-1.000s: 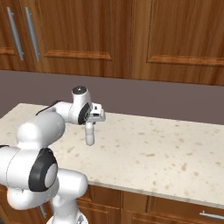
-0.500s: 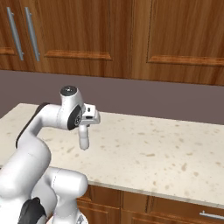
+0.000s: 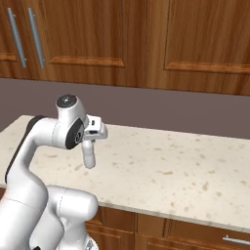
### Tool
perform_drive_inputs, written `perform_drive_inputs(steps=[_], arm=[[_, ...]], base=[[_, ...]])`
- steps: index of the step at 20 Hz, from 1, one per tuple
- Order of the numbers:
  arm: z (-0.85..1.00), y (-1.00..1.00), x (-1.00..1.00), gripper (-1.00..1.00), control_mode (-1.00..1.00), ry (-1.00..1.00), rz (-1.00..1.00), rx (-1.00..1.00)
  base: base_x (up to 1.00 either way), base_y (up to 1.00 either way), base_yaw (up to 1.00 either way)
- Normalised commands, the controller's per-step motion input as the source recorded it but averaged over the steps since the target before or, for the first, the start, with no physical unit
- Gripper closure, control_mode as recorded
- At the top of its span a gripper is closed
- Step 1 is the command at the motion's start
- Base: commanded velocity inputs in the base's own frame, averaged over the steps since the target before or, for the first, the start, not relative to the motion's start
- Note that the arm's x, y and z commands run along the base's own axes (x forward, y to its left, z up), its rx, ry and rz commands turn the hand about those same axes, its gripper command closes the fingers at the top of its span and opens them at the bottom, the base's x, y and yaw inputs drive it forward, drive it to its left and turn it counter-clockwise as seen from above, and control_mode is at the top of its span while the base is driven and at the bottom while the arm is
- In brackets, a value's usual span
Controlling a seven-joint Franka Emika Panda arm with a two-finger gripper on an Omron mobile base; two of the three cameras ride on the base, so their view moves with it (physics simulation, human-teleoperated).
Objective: Move the drinks to the dining counter.
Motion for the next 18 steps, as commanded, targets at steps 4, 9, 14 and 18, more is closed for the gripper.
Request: perform_drive_inputs(steps=[4,9,14,18], arm=[[0.35,0.0,-0.27,1.0,-1.0,0.0,0.0,0.0],[0.27,0.0,-0.28,1.0,-1.0,0.01,0.0,0.0],[0.17,0.0,-0.18,1.0,-1.0,0.02,0.0,0.0],[0.13,0.0,0.0,1.0,-1.0,0.0,0.0,0.0]], base=[[0.0,0.0,0.0],[0.0,0.0,0.0],[0.0,0.0,0.0],[0.0,0.0,0.0]])
